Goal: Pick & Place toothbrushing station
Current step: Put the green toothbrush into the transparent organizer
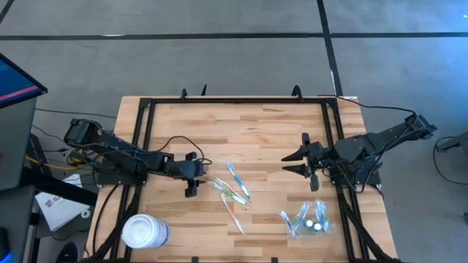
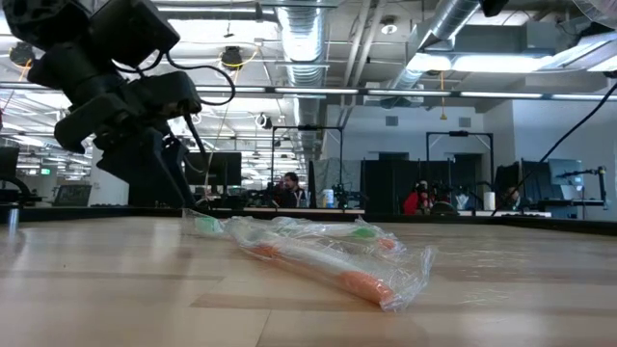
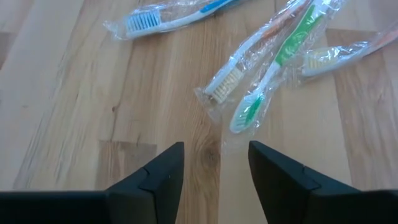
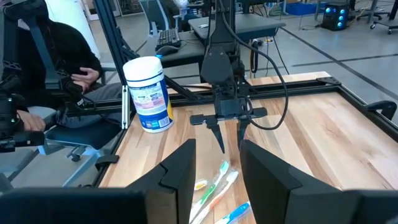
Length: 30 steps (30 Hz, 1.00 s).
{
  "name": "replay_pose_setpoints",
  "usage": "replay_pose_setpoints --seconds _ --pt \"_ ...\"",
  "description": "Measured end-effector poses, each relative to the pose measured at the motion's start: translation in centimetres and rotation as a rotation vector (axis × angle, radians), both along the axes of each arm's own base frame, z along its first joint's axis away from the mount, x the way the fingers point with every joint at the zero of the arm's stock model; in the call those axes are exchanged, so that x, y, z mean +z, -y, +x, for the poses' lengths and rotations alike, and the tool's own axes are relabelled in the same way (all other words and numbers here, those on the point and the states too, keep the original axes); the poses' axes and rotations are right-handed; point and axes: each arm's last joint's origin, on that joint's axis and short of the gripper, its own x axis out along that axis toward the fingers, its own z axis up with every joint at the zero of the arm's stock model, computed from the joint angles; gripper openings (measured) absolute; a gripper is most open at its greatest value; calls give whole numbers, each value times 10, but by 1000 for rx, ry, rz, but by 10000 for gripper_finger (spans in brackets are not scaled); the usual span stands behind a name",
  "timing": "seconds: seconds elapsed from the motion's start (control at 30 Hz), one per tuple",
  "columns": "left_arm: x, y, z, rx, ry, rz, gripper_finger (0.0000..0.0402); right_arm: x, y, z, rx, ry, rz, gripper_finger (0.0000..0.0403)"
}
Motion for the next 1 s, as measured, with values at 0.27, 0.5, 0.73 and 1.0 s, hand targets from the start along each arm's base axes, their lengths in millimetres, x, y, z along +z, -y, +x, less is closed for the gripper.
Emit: replay_pose_setpoints --seconds 0.27,0.5,0.73,1.0 --pt "-10 5 3 -20 -4 -1 171 0 0 0 0 0 0 117" --pt "-19 10 8 -38 5 -4 170 0 0 0 1 -1 -1 117" --pt "-27 10 12 -44 3 74 170 0 0 0 1 -1 -1 117" --pt "-28 10 14 -43 17 78 169 0 0 0 1 -2 -2 117"
